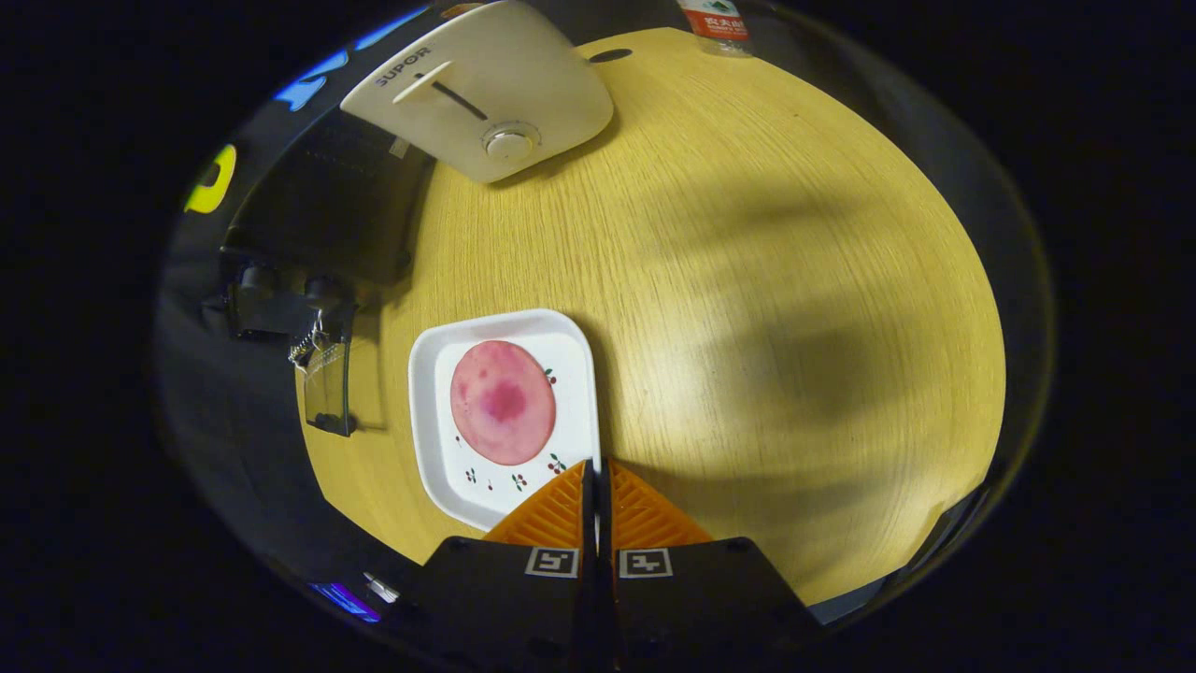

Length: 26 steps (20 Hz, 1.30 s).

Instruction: Open the toaster oven, put the food inside, and close the toaster oven door.

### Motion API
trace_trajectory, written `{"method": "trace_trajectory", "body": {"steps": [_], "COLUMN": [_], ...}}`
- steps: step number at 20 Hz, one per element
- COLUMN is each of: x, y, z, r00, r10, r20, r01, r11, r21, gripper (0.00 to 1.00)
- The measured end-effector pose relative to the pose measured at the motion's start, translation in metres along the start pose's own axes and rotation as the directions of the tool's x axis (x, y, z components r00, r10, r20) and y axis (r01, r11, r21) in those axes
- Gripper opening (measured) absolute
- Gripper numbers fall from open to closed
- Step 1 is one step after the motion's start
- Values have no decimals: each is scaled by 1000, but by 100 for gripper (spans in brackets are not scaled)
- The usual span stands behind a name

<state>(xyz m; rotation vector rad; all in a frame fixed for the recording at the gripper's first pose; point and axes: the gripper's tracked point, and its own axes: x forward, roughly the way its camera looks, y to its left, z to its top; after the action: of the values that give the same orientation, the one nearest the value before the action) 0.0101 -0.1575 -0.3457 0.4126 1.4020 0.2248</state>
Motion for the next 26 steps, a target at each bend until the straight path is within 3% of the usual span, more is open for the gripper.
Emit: {"method": "trace_trajectory", "body": {"steps": [5,14,18,26], "x": [-16,-62,-79,-78], "y": [1,30,65,165], "z": [-3,-27,-56,-112], "r00": [993,970,957,912], "r10": [106,150,156,220], "r20": [44,191,244,347], "r01": [-112,-189,-209,-326], "r11": [980,960,956,902], "r21": [164,209,208,283], "gripper": [2,2,2,2]}}
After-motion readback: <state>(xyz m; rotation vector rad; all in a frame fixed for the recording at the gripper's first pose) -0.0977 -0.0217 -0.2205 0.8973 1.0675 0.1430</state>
